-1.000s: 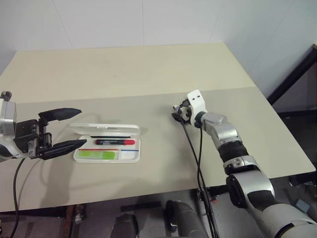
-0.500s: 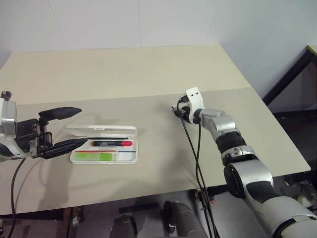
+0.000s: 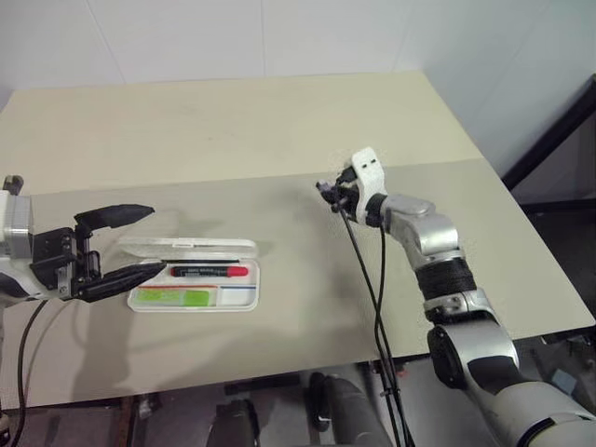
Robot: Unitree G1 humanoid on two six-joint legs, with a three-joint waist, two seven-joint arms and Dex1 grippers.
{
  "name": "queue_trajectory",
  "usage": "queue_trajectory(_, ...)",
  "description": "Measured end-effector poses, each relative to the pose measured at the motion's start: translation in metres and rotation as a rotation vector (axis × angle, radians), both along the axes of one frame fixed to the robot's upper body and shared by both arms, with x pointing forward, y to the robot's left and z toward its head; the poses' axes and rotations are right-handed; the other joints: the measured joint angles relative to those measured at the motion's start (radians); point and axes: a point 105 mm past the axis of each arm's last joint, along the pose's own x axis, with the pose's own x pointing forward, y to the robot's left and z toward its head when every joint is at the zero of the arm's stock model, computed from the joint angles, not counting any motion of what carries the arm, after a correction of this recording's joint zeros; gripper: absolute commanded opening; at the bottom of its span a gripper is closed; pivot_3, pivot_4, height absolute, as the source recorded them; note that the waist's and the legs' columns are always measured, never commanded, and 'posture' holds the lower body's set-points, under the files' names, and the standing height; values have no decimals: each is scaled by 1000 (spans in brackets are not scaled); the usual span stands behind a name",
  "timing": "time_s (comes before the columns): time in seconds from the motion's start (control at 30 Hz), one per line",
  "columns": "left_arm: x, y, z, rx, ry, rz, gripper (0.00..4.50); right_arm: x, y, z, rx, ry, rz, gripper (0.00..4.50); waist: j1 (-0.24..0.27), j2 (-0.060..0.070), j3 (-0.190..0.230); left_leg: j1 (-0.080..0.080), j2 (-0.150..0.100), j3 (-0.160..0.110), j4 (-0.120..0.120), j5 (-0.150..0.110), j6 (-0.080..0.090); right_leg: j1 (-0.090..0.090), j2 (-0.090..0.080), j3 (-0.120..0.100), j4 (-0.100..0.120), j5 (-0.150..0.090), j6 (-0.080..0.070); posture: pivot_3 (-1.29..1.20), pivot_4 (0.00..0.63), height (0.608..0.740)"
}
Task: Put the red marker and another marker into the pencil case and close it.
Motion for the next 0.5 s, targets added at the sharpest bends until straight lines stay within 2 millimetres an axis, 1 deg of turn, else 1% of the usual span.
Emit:
queue_trajectory(0.07, 0, -1, -1, -7, -1, -3, 4500, -17, 4, 17, 9, -44, 84, 349, 3, 0, 0, 0, 0, 1, 0, -3, 3, 0, 0, -2, -1, -1, 1, 0, 150, 740)
queue_trajectory(0.1, 0, -1, -1, -9, -2, -5, 4500, -28, 4, 22, -2, -50, 137, 349, 5, 0, 0, 0, 0, 1, 0, -4, 5, 0, 0, -3, -1, -1, 1, 0, 150, 740)
queue_trajectory(0.17, -1, -1, -2, -12, 1, -9, 4500, -42, 6, 24, -17, -41, 203, 349, 8, 0, 0, 0, -1, 2, 1, -5, 6, 0, 0, -5, -2, -1, 1, 0, 150, 740)
queue_trajectory(0.23, -3, -2, -5, -16, 11, -21, 4500, -62, 7, 22, -20, -16, 291, 349, 12, 0, 0, 0, -1, 2, 2, -6, 7, 1, 0, -5, -2, -1, 2, 0, 150, 740)
queue_trajectory(0.3, -5, -3, -8, -19, 20, -38, 4500, -87, 2, 19, -45, 22, 396, 349, 21, 0, 0, 0, -1, 3, 2, -6, 7, 1, 2, -5, -3, -1, 2, 0, 150, 740)
queue_trajectory(0.33, -7, -3, -10, -17, 27, -44, 4500, -98, 0, 17, -61, 42, 442, 349, 25, 0, 0, 0, -1, 3, 2, -7, 7, 1, 6, -5, -3, -1, 2, 0, 150, 740)
queue_trajectory(0.4, -9, -3, -13, -13, 37, -57, 4500, -117, -3, 14, -104, 93, 527, 349, 28, 0, 0, 1, 0, 3, 3, -7, 7, 2, 8, -4, -8, -1, 2, 0, 150, 740)
queue_trajectory(0.47, -12, -3, -15, -6, 38, -75, 4500, -130, -5, 7, -152, 145, 580, 349, 28, 0, 0, 3, 1, 3, 3, -8, 6, 2, 9, -3, -8, -1, 2, 0, 150, 740)
queue_trajectory(0.5, -13, -2, -16, -1, 38, -83, 4500, -134, -5, 3, -174, 165, 592, 349, 27, -1, 0, 4, 1, 3, 3, -8, 6, 3, 10, -2, -7, -1, 2, 0, 150, 740)
